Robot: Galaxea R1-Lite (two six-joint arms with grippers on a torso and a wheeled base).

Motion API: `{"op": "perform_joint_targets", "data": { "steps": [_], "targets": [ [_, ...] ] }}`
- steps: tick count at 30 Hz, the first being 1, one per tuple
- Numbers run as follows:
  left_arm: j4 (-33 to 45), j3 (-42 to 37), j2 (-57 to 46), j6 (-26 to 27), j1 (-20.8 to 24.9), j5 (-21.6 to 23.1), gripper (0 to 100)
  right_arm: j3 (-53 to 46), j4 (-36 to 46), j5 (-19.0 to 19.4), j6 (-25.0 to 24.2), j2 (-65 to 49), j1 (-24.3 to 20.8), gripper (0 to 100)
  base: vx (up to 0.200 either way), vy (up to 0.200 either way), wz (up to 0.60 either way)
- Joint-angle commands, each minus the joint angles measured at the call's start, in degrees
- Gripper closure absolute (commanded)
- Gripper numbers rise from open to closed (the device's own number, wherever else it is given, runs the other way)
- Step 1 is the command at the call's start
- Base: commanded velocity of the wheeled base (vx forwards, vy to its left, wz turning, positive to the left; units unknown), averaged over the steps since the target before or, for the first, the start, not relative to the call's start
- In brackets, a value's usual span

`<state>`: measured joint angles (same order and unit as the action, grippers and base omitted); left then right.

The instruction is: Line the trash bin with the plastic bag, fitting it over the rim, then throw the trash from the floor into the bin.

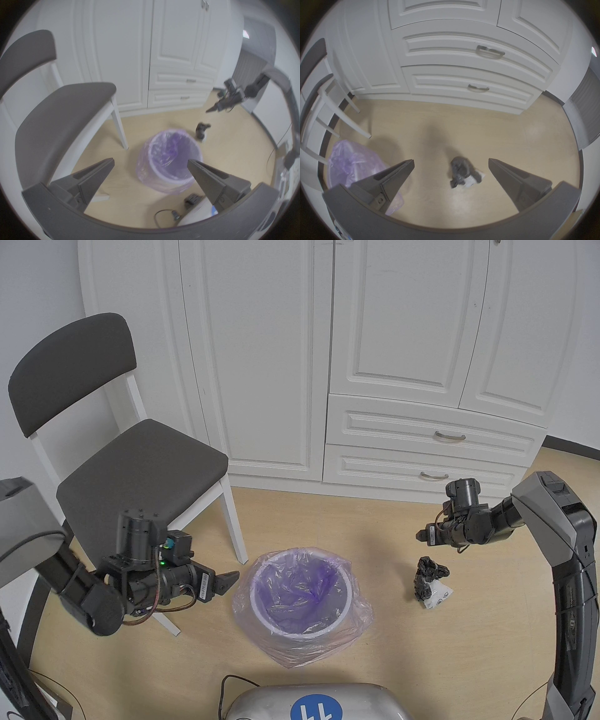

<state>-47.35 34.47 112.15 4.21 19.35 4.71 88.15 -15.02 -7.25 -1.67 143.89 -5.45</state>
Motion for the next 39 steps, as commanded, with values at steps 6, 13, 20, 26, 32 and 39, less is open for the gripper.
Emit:
{"op": "perform_joint_targets", "data": {
  "steps": [6, 13, 20, 26, 32, 39],
  "targets": [
    [-21.1, -19.2, -16.9, -17.6, -7.7, -0.5, 0, 26.4, 17.4, -0.5, 4.6, 19.5, 6.9, 0, 0.000, 0.000, 0.00],
    [-31.2, -21.8, -15.0, -23.5, -10.2, -0.6, 0, 26.4, 15.4, 0.3, 4.8, 22.0, 7.4, 0, 0.000, 0.000, 0.00],
    [-35.5, -23.3, -14.7, -23.3, -10.3, -0.7, 0, 26.4, 15.1, 0.4, 4.9, 23.8, 6.2, 0, 0.000, 0.000, 0.00],
    [-35.5, -23.4, -15.1, -23.0, -11.2, -0.7, 0, 26.4, 9.0, 0.3, 5.1, 27.0, 4.9, 0, 0.000, 0.000, 0.00],
    [-36.0, -23.7, -15.5, -21.3, -11.1, -0.8, 0, 26.4, 4.4, 0.3, 5.2, 29.1, 4.3, 0, 0.000, 0.000, 0.00],
    [-37.2, -23.6, -15.5, -21.1, -10.6, -3.5, 0, 26.4, 3.7, 0.3, 5.1, 29.2, 4.4, 100, 0.000, 0.000, 0.00]
  ]
}}
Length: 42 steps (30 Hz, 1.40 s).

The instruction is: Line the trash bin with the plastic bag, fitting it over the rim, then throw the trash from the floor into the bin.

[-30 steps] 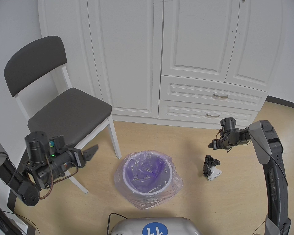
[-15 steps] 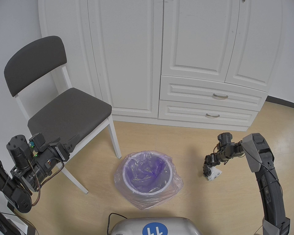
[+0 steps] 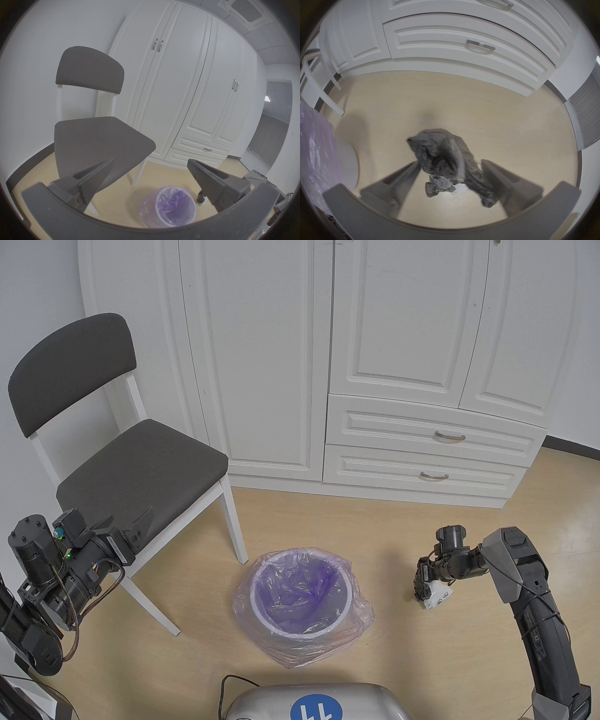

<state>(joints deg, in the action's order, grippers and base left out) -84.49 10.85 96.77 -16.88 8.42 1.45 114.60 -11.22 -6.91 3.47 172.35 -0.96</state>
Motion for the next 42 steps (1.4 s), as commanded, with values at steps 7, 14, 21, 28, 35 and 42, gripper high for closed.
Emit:
{"op": "perform_joint_targets", "data": {
  "steps": [7, 14, 21, 28, 35, 42],
  "targets": [
    [-0.1, 0.0, -0.4, 0.8, 0.2, -0.2, 0, 0.0, 0.4, -2.5, -0.2, -1.1, -0.4, 100, 0.000, 0.000, 0.00],
    [-0.1, -2.3, -0.4, 2.8, 2.5, -0.3, 0, -10.5, 0.5, -7.3, -0.7, -15.8, -2.4, 100, 0.000, 0.000, 0.00],
    [-0.1, -2.5, -1.1, 3.5, 3.1, -0.4, 0, -35.2, -2.1, -7.5, 0.0, -43.9, -6.0, 100, 0.000, 0.000, 0.00],
    [-0.1, -1.7, -3.0, 7.4, 4.8, -0.3, 0, -58.2, -16.2, -7.5, 5.4, -64.8, -10.9, 100, 0.000, 0.000, 0.00],
    [-0.1, -1.1, -4.5, 11.4, 6.1, -3.1, 0, -75.7, -34.1, -9.5, 11.2, -76.0, -23.8, 100, 0.000, 0.000, 0.00],
    [-0.1, -2.1, -7.1, 17.0, 6.3, -3.1, 0, -82.3, -47.0, -11.5, 12.4, -72.3, -35.7, 100, 0.000, 0.000, 0.00]
  ]
}}
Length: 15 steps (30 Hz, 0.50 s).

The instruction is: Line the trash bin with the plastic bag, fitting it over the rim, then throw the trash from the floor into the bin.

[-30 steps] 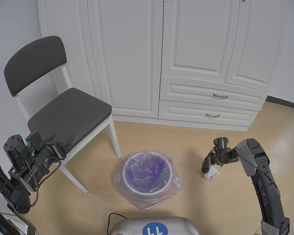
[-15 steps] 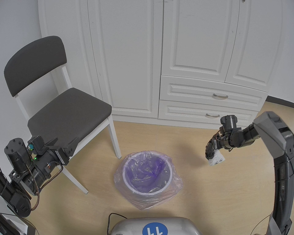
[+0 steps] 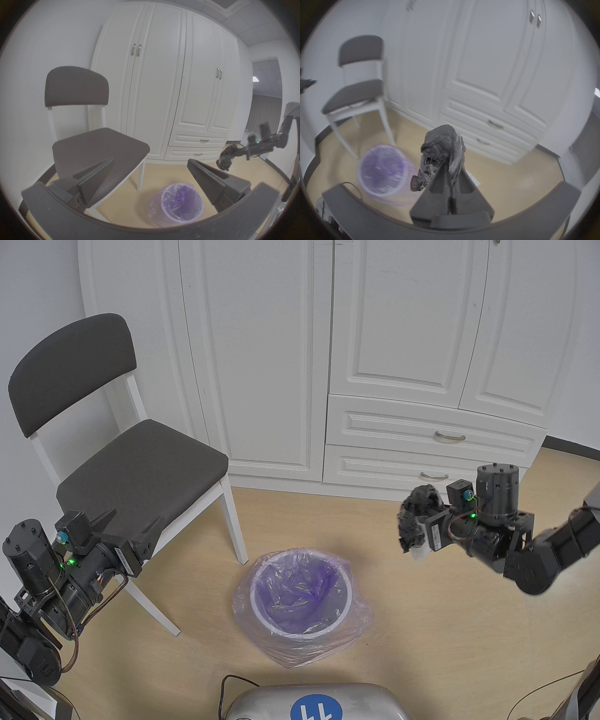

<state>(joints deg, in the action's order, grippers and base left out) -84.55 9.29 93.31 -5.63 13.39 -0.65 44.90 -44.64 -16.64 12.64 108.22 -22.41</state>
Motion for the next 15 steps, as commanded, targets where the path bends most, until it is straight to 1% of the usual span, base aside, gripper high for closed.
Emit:
{"op": "perform_joint_targets", "data": {
  "steps": [1, 2, 4, 5, 6, 7, 8, 9, 10, 11, 12, 15],
  "targets": [
    [0.0, -0.7, -3.7, 6.6, 1.5, -1.1, 0, -12.6, -15.6, -1.7, 2.8, -6.4, -15.4, 100, 0.000, 0.000, 0.00],
    [0.0, -0.7, -3.7, 7.3, 1.4, -1.0, 0, -12.4, -17.8, -1.6, 2.0, -4.2, -16.4, 100, 0.000, 0.000, 0.00],
    [0.0, -0.5, -3.7, 8.0, 1.4, -1.0, 0, -11.1, -21.4, -1.7, -1.0, 0.4, -18.4, 100, 0.000, 0.000, 0.00],
    [-0.1, -0.5, -3.7, 8.0, 1.3, -1.0, 0, -10.1, -22.2, -1.6, -2.4, 2.3, -19.1, 100, 0.000, 0.000, 0.00],
    [-0.1, -0.4, -3.9, 8.0, 1.0, -1.1, 0, -10.1, -22.2, -1.6, -2.4, 2.3, -19.1, 100, 0.000, 0.000, 0.00],
    [-0.1, -0.3, -4.4, 8.0, 0.9, -1.1, 0, -6.1, -22.7, -1.6, -7.2, 7.5, -20.7, 100, 0.000, 0.000, 0.00],
    [-0.1, -0.3, -4.4, 8.1, 0.9, -1.1, 0, -5.4, -22.6, -1.6, -7.9, 8.2, -20.9, 100, 0.000, 0.000, 0.00],
    [0.0, -0.3, -5.3, 8.0, 0.9, -1.0, 0, -2.1, -22.2, -1.5, -12.1, 11.9, -22.1, 100, 0.000, 0.000, 0.00],
    [0.0, -0.3, -5.4, 8.0, 0.9, -1.0, 0, -1.8, -22.2, -1.5, -12.5, 12.3, -22.2, 100, 0.000, 0.000, 0.00],
    [0.0, -0.1, -6.2, 8.1, 0.7, -1.0, 0, 2.0, -21.2, -1.0, -17.3, 16.4, -22.8, 100, 0.000, 0.000, 0.00],
    [0.0, 0.0, -6.4, 8.1, 0.6, -1.0, 0, 2.9, -20.6, -0.7, -18.4, 17.3, -22.9, 100, 0.000, 0.000, 0.00],
    [0.0, -0.1, -6.6, 8.2, 0.0, -0.9, 0, 7.2, -15.8, 1.0, -24.7, 20.2, -23.1, 100, 0.000, 0.000, 0.00]
  ]
}}
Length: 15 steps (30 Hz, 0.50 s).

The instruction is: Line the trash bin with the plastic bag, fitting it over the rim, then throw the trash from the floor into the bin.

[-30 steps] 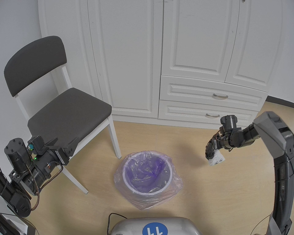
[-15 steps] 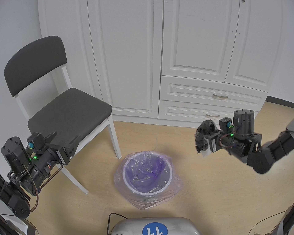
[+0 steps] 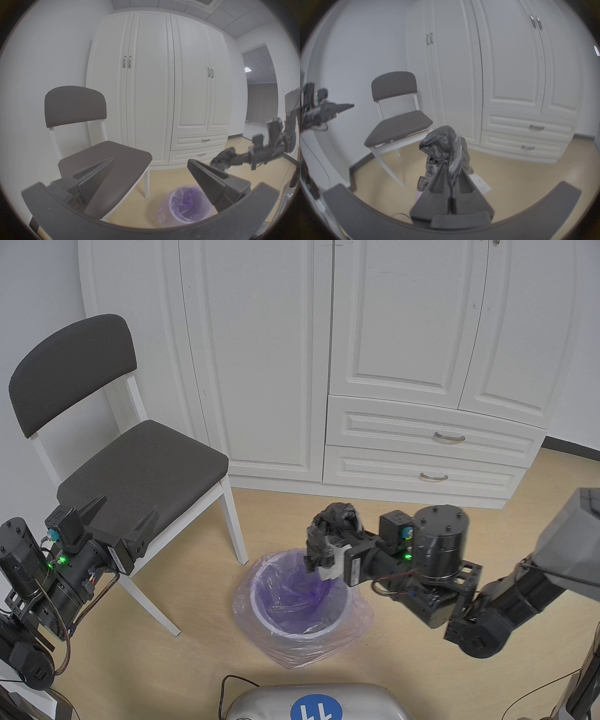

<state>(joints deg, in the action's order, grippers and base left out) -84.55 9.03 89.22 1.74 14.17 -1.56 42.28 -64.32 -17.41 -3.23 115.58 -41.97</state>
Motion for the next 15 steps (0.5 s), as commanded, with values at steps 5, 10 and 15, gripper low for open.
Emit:
{"op": "perform_joint_targets", "data": {
  "steps": [5, 10, 15],
  "targets": [
    [0.0, 0.1, -2.0, 0.7, -1.2, 0.0, 0, 16.3, 9.4, 6.6, -22.6, 15.7, -3.8, 100, 0.000, 0.000, 0.00],
    [0.0, 0.1, -2.0, 0.8, -1.6, 0.0, 0, 17.8, 10.2, 9.1, -26.2, 18.8, -2.6, 100, 0.000, 0.000, 0.00],
    [0.0, 0.1, -1.9, 0.8, -1.6, 0.0, 0, 19.8, 10.4, 9.1, -26.2, 21.6, -0.1, 100, 0.000, 0.000, 0.00]
  ]
}}
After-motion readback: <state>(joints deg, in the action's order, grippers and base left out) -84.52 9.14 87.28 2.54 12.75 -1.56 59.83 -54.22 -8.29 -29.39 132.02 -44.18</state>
